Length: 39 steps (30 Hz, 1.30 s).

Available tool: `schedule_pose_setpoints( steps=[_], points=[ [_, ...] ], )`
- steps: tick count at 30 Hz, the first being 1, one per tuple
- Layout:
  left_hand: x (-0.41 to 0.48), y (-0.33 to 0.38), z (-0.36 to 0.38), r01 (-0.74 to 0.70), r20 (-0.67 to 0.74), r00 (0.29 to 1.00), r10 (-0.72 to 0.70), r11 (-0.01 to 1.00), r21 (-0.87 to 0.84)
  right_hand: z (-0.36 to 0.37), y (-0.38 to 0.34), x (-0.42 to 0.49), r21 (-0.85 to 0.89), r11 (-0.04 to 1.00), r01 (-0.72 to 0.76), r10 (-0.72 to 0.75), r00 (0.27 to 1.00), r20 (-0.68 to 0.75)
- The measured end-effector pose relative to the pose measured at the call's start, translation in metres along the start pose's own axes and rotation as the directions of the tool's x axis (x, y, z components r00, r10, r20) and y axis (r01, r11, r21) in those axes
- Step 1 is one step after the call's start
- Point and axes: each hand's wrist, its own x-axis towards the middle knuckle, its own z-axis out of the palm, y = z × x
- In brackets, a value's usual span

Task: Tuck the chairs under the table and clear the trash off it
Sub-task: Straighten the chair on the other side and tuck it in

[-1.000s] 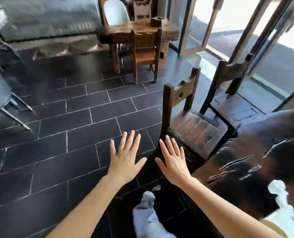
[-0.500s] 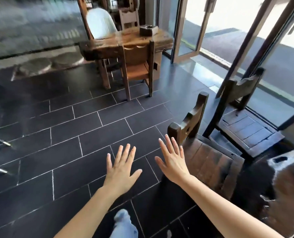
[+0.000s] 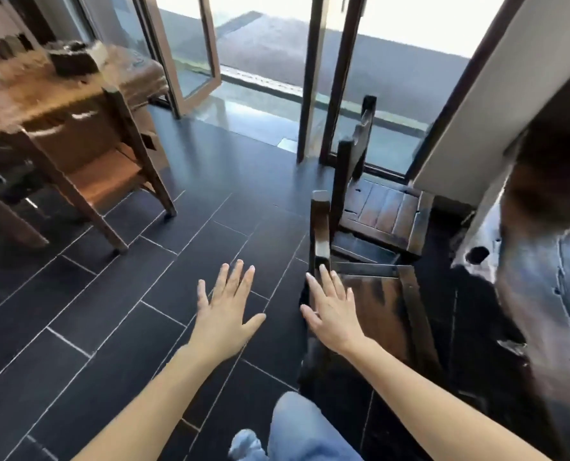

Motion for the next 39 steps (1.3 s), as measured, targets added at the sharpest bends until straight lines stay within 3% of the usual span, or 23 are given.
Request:
schedule_pose_setpoints(
  steps=[8, 15, 20, 22, 26, 30, 34, 37, 39],
  points=[
    [0.152, 0.01, -0.025, -0.332, 0.099, 0.94, 0.327, 0.943, 0.031, 0.001, 0.025, 0.078, 0.108, 0.936, -0.335, 0.34, 0.94, -0.035],
    [0.26, 0.011, -0.051, -0.491, 0.149, 0.864, 0.482, 0.87, 0.035, -0.02, 0.016, 0.168, 0.12, 0.904, -0.411, 0.421, 0.905, -0.066],
    [0.319, 0.026, -0.042, -0.631, 0.267, 0.754, 0.6, 0.775, 0.038, -0.017, 0.024, 0.164, 0.128, 0.818, -0.561, 0.573, 0.816, -0.084],
    [0.341, 0.036, -0.031, -0.698, 0.329, 0.685, 0.65, 0.715, 0.042, -0.011, 0.029, 0.151, 0.152, 0.736, -0.66, 0.672, 0.739, -0.045],
    [0.377, 0.056, -0.018, -0.841, 0.432, 0.504, 0.748, 0.539, 0.048, 0.012, 0.016, 0.106, 0.171, 0.504, -0.847, 0.856, 0.516, 0.034],
    [0.415, 0.066, -0.011, -0.925, 0.496, 0.362, 0.789, 0.37, 0.087, 0.04, -0.028, 0.065, 0.172, 0.182, -0.968, 0.97, 0.206, 0.131],
    [0.435, 0.07, -0.006, -0.964, 0.43, 0.264, 0.863, 0.251, 0.087, 0.04, -0.065, 0.068, 0.289, -0.116, -0.95, 0.991, -0.09, 0.1],
    [0.436, 0.079, -0.004, -0.977, 0.401, 0.215, 0.891, 0.196, 0.089, 0.044, -0.085, 0.077, 0.347, -0.204, -0.915, 0.979, -0.197, 0.056],
    [0.438, 0.084, 0.0, -0.981, 0.425, 0.196, 0.884, 0.18, 0.077, 0.05, -0.091, 0.083, 0.351, -0.214, -0.912, 0.976, -0.218, 0.027]
  ],
)
